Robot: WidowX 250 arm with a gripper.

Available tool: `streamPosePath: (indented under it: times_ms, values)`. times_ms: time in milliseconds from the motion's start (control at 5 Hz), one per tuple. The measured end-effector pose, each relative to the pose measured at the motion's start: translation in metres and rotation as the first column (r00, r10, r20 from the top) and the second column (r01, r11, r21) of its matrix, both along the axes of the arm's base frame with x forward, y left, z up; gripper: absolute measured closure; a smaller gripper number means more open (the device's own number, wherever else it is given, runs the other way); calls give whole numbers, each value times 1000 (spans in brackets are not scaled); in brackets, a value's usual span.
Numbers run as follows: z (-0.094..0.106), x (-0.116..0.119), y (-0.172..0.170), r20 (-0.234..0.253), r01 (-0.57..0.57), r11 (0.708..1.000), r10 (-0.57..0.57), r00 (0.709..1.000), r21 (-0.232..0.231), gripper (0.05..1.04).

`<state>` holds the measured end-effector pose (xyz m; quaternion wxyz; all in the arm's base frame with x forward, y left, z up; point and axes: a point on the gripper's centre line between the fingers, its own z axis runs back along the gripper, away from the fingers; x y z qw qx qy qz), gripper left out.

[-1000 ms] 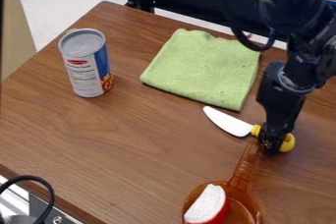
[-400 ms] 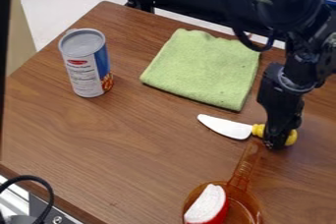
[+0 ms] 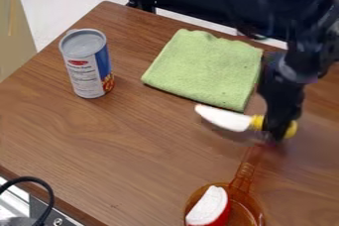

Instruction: Move the knife near to the can

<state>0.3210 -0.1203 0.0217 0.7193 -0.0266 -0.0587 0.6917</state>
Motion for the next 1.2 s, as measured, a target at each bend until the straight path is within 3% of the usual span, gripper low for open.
streamPosePath:
  times_ms: [200, 400, 600, 800, 1000, 1200]
  values:
    - [29, -2, 2, 61, -23, 1000, 22, 998, 12, 596]
    - [42, -8, 5, 63, 27, 999, -28, 998, 23, 596]
    - [50, -23, 9, -17, 267, 962, -266, 964, 54, 596]
    - [64, -51, 33, -13, 503, 861, -503, 864, 73, 596]
    - [67, -85, 57, -42, 697, 710, -697, 716, 99, 596]
    - [58, -123, 79, -184, 854, 501, -835, 519, 140, 596]
